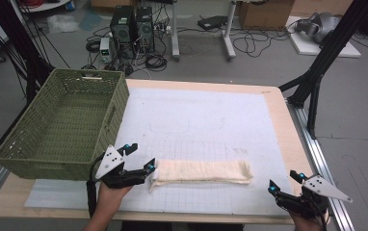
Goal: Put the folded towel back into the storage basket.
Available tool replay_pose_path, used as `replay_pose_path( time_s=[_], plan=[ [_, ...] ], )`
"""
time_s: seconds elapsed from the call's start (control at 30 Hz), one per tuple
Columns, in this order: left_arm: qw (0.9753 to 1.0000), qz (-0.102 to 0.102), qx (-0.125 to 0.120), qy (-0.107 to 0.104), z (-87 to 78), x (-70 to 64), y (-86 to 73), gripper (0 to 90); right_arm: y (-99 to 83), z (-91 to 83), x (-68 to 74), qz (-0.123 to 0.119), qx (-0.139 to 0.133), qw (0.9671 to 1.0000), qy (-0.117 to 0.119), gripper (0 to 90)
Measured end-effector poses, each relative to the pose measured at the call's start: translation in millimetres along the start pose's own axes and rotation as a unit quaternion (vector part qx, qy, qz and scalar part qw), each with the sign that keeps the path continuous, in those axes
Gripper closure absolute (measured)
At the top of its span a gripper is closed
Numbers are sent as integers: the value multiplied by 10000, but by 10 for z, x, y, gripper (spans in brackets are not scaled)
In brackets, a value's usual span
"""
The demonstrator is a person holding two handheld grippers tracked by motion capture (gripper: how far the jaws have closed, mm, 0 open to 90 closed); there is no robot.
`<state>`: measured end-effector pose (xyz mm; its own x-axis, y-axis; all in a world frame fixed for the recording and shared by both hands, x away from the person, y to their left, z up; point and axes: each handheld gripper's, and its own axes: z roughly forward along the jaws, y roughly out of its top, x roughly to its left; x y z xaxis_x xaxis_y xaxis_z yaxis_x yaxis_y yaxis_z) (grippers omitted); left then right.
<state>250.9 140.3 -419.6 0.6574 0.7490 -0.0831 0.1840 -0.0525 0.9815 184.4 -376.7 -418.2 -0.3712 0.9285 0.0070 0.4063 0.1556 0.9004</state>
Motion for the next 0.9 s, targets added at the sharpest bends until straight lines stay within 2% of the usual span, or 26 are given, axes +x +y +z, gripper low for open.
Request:
replay_pose_path(
  time_s=[0.33, 0.43, 0.57, 0.77, 0.9],
  plan=[
    [9999, -104, 102, -83, 59, 33, -21, 190, -16, 28, -5, -104, 134, 9998, 74, 158],
    [9995, -290, 1, -145, 30, 3, -4, 190, -1, 15, -3, -67, 88, 9999, 114, 160],
    [9992, -318, -31, -229, 0, -29, 14, 191, 22, -5, 21, -87, 19, 9999, 74, 160],
    [9987, -380, 96, -338, 26, -24, 25, 205, 25, 35, 33, -91, 64, 9999, 116, 161],
    [9982, -462, 234, -301, 52, 6, 61, 204, 14, 76, 31, -109, 75, 9997, 192, 160]
  ],
)
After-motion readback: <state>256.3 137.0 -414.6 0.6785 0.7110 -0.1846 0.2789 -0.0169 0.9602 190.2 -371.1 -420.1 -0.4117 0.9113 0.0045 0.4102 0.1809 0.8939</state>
